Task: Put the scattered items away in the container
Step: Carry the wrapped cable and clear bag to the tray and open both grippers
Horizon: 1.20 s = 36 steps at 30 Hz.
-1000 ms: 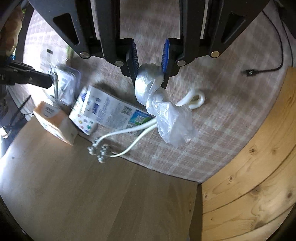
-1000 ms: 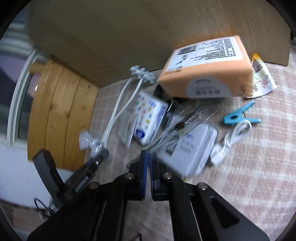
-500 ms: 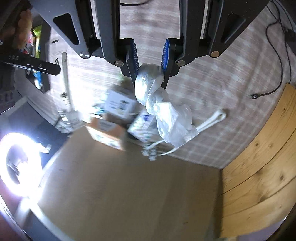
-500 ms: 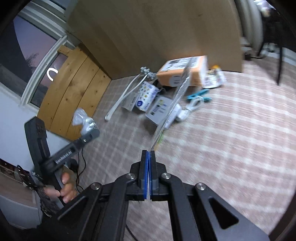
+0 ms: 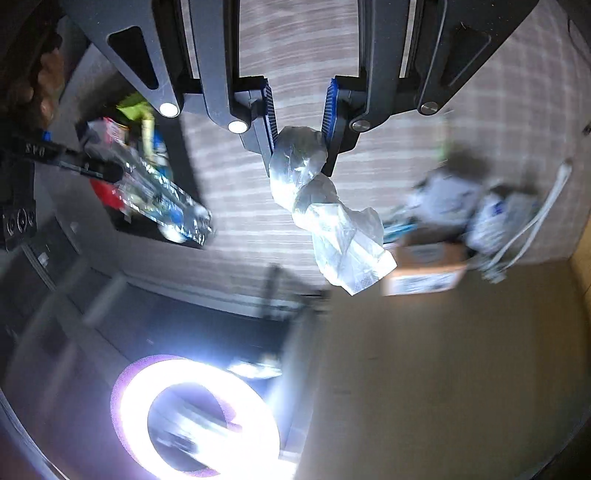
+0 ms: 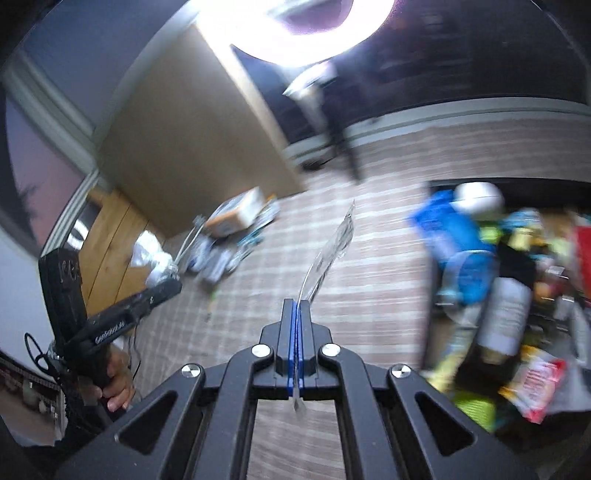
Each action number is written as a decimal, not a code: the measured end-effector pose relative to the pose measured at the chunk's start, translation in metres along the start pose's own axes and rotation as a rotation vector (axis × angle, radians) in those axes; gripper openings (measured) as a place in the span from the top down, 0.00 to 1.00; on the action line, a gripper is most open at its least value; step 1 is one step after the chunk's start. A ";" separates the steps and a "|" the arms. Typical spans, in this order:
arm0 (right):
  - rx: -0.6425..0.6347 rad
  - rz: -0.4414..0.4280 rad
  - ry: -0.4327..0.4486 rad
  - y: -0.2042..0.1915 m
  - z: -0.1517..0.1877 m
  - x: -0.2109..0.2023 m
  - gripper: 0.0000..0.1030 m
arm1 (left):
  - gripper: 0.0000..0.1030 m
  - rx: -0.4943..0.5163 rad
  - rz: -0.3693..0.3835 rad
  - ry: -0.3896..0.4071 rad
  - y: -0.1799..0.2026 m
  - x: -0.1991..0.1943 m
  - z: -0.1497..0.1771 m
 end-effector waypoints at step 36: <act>0.262 0.327 0.208 0.162 0.012 -0.104 0.51 | 0.39 0.449 0.092 -0.129 0.246 0.084 -0.032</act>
Point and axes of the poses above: each gripper's, at about its wrist camera, not at the fingertips, and x roughly the way its jaws point, y to its right, z to its underside, the point moved 2 cm from there along x, roughly the way its jaws point, and after that the axes turned 15 degrees about -y, right-handed, at the moved point
